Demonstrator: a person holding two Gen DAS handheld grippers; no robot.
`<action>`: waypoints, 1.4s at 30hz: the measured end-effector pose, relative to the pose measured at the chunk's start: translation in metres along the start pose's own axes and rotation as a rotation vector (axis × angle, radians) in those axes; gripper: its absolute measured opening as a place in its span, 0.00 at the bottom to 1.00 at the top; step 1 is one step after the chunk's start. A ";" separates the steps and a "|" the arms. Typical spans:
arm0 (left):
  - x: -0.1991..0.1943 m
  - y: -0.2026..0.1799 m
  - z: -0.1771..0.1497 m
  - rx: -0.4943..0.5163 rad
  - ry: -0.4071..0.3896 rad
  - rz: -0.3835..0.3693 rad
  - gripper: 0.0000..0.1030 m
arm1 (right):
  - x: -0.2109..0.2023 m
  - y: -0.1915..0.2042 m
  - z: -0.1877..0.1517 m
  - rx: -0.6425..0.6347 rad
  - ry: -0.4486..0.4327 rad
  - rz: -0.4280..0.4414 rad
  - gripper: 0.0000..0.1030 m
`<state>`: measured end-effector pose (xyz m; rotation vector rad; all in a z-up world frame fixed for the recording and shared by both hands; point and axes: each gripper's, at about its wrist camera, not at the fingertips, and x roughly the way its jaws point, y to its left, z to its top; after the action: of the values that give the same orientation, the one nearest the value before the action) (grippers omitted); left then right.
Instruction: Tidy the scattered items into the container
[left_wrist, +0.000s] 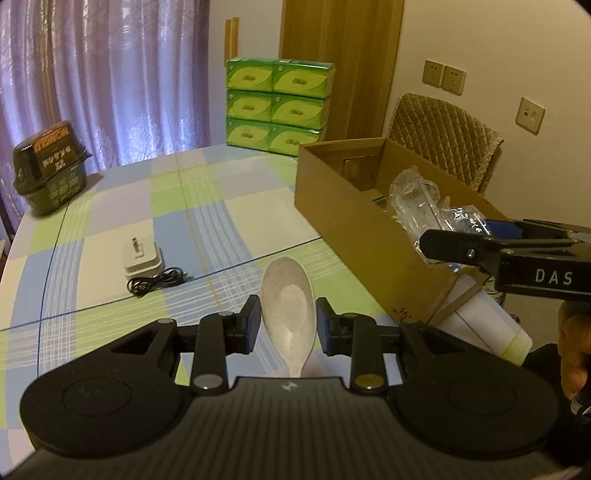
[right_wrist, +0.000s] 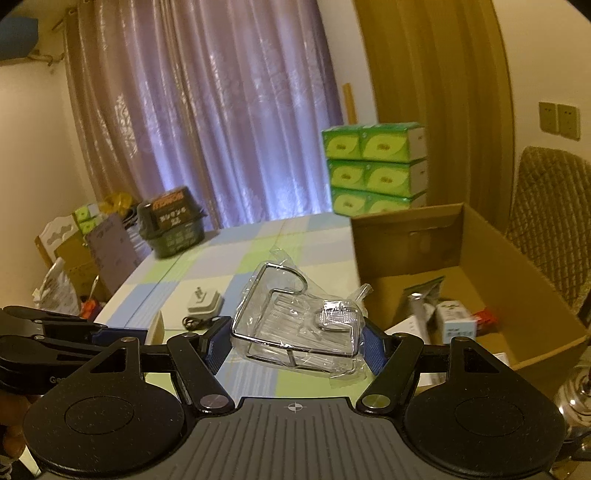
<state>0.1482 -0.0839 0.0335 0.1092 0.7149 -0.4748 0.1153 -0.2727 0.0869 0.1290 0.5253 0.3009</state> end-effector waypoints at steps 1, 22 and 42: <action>0.000 -0.004 0.002 0.002 0.000 -0.003 0.26 | -0.003 -0.003 0.001 0.002 -0.004 -0.003 0.71; 0.031 -0.074 0.049 -0.031 0.021 -0.126 0.26 | -0.036 -0.092 0.012 0.063 -0.058 -0.137 0.71; 0.092 -0.118 0.120 -0.196 0.020 -0.226 0.26 | -0.018 -0.151 0.027 0.034 -0.033 -0.164 0.71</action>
<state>0.2276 -0.2541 0.0720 -0.1520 0.7937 -0.6168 0.1520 -0.4224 0.0883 0.1225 0.5055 0.1300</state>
